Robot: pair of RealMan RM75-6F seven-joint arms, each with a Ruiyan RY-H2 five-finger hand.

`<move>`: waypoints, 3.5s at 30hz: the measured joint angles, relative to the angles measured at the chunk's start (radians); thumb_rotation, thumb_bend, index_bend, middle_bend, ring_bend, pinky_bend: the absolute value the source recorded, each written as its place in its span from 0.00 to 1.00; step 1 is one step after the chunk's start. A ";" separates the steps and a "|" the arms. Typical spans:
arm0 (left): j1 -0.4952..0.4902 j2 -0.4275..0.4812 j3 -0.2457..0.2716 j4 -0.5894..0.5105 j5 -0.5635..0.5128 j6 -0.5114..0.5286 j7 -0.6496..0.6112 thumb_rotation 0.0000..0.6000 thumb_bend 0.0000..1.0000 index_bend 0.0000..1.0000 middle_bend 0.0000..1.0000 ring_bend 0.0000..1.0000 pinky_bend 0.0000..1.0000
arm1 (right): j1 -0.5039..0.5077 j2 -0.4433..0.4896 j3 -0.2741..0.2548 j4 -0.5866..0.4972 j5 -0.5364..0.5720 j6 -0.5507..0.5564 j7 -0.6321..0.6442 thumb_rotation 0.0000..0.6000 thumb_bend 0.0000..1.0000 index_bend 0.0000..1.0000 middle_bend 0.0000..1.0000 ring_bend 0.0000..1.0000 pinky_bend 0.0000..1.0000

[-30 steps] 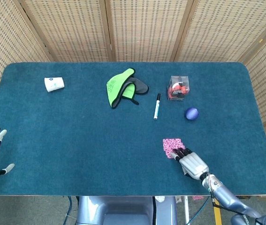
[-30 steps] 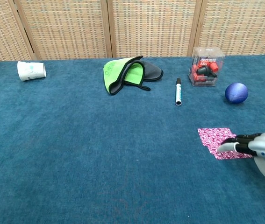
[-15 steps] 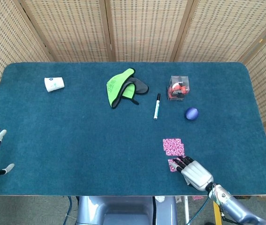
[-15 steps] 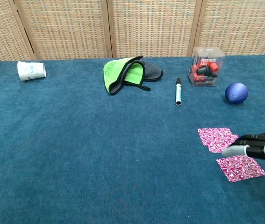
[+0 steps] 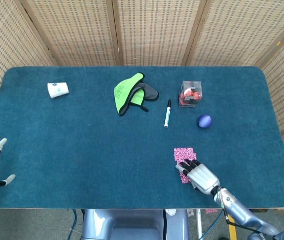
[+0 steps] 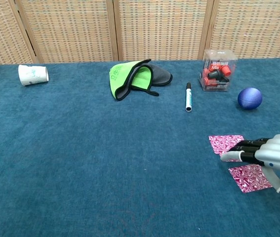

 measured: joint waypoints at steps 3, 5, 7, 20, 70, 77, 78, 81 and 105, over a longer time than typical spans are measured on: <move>0.000 0.000 0.000 0.000 0.000 0.000 -0.001 1.00 0.00 0.00 0.00 0.00 0.00 | -0.001 -0.010 0.003 0.025 0.019 -0.003 -0.010 1.00 1.00 0.07 0.10 0.02 0.15; 0.000 0.000 0.000 0.000 0.000 0.000 0.000 1.00 0.00 0.00 0.00 0.00 0.00 | -0.003 -0.010 0.006 0.036 0.033 -0.003 -0.008 1.00 1.00 0.07 0.10 0.02 0.16; 0.000 0.000 0.000 0.000 0.000 0.000 0.001 1.00 0.00 0.00 0.00 0.00 0.00 | -0.004 -0.007 0.010 0.046 0.044 -0.004 -0.003 1.00 1.00 0.07 0.10 0.02 0.16; 0.001 -0.003 -0.001 -0.003 -0.003 0.003 0.011 1.00 0.00 0.00 0.00 0.00 0.00 | -0.003 0.002 0.039 0.138 0.146 -0.038 0.015 1.00 1.00 0.07 0.10 0.02 0.16; -0.004 0.008 0.002 -0.006 -0.006 -0.013 -0.003 1.00 0.00 0.00 0.00 0.00 0.00 | 0.138 -0.211 0.216 0.069 0.596 0.048 -0.260 1.00 0.30 0.31 0.00 0.00 0.06; -0.005 0.009 0.002 -0.007 -0.008 -0.015 -0.002 1.00 0.00 0.00 0.00 0.00 0.00 | 0.148 -0.209 0.208 0.081 0.604 0.049 -0.263 1.00 0.32 0.31 0.00 0.00 0.06; -0.005 0.009 0.002 -0.007 -0.008 -0.014 -0.002 1.00 0.00 0.00 0.00 0.00 0.00 | 0.148 -0.208 0.206 0.082 0.606 0.048 -0.264 1.00 0.32 0.31 0.00 0.00 0.06; -0.005 0.008 0.002 -0.007 -0.008 -0.014 -0.001 1.00 0.00 0.00 0.00 0.00 0.00 | 0.150 -0.207 0.201 0.086 0.610 0.045 -0.263 1.00 0.31 0.31 0.00 0.00 0.06; -0.005 0.008 0.002 -0.007 -0.009 -0.014 0.000 1.00 0.00 0.00 0.00 0.00 0.00 | 0.160 -0.230 0.173 0.127 0.612 0.040 -0.248 1.00 0.32 0.31 0.00 0.00 0.06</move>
